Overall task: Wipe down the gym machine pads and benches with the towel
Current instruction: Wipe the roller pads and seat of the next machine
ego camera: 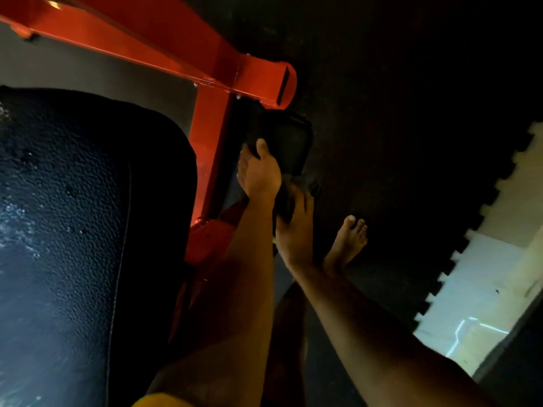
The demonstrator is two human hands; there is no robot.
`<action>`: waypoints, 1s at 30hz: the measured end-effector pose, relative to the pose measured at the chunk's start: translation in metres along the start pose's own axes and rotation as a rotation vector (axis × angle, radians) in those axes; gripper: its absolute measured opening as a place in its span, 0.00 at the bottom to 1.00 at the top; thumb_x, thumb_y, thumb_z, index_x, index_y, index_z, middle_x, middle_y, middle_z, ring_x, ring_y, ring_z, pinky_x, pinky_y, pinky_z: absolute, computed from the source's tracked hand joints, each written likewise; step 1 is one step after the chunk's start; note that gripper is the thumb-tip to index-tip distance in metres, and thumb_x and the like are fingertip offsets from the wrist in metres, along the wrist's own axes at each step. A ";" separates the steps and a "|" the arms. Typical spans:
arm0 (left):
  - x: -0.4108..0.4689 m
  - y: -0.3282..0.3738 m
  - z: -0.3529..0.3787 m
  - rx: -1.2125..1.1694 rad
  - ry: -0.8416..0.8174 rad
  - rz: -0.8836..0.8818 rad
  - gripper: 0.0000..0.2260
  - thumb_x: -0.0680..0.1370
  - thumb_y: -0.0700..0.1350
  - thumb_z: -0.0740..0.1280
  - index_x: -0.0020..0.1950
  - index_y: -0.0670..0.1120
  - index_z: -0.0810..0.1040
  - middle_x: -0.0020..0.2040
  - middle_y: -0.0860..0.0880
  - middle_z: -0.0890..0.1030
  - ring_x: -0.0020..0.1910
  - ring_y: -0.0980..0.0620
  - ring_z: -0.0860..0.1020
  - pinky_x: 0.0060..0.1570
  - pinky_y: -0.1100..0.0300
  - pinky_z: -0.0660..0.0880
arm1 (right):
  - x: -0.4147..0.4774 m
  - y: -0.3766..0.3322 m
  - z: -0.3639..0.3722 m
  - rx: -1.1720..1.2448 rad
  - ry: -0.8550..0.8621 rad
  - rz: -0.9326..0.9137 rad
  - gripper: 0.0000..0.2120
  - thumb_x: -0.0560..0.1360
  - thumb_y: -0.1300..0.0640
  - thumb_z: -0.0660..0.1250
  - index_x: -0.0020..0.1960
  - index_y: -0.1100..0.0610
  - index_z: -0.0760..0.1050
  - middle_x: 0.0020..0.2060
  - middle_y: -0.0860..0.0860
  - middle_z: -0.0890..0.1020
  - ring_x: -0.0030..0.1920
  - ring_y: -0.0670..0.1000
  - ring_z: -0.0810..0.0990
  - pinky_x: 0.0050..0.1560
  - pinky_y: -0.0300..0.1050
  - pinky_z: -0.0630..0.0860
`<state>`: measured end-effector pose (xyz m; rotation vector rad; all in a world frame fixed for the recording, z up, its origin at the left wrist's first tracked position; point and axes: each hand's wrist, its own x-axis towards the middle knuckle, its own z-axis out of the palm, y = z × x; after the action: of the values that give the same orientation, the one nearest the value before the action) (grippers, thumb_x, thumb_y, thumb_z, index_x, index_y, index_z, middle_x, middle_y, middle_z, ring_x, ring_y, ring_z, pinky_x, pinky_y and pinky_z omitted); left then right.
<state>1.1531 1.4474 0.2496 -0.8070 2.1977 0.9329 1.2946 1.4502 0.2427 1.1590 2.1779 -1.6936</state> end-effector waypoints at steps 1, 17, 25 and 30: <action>-0.011 -0.002 0.004 0.035 0.035 0.047 0.29 0.86 0.60 0.50 0.83 0.46 0.57 0.82 0.43 0.60 0.81 0.42 0.58 0.79 0.42 0.54 | 0.018 -0.008 -0.007 0.038 0.011 0.032 0.32 0.77 0.53 0.72 0.78 0.53 0.65 0.79 0.54 0.64 0.76 0.51 0.66 0.69 0.37 0.72; 0.022 -0.003 -0.009 -0.253 -0.126 -0.110 0.35 0.83 0.68 0.46 0.81 0.46 0.64 0.76 0.42 0.70 0.75 0.40 0.69 0.73 0.46 0.66 | -0.010 0.017 0.003 -0.141 -0.085 -0.090 0.27 0.80 0.36 0.63 0.77 0.38 0.62 0.81 0.48 0.55 0.78 0.54 0.67 0.68 0.57 0.77; -0.033 -0.020 0.009 -0.036 0.017 0.237 0.32 0.82 0.62 0.52 0.79 0.42 0.65 0.79 0.40 0.65 0.79 0.43 0.62 0.78 0.44 0.58 | 0.117 -0.051 -0.021 -0.049 0.118 -0.029 0.26 0.79 0.53 0.70 0.75 0.53 0.70 0.79 0.57 0.63 0.77 0.60 0.66 0.71 0.63 0.71; -0.016 -0.027 -0.002 -0.196 0.026 0.227 0.37 0.75 0.68 0.51 0.69 0.41 0.75 0.65 0.40 0.78 0.66 0.41 0.76 0.68 0.40 0.72 | 0.063 -0.024 -0.011 -0.119 0.032 -0.105 0.32 0.75 0.48 0.74 0.76 0.46 0.67 0.81 0.53 0.58 0.78 0.60 0.65 0.70 0.63 0.73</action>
<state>1.1821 1.4351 0.2510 -0.6685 2.2793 1.2714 1.2393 1.4888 0.2305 1.0673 2.3620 -1.5683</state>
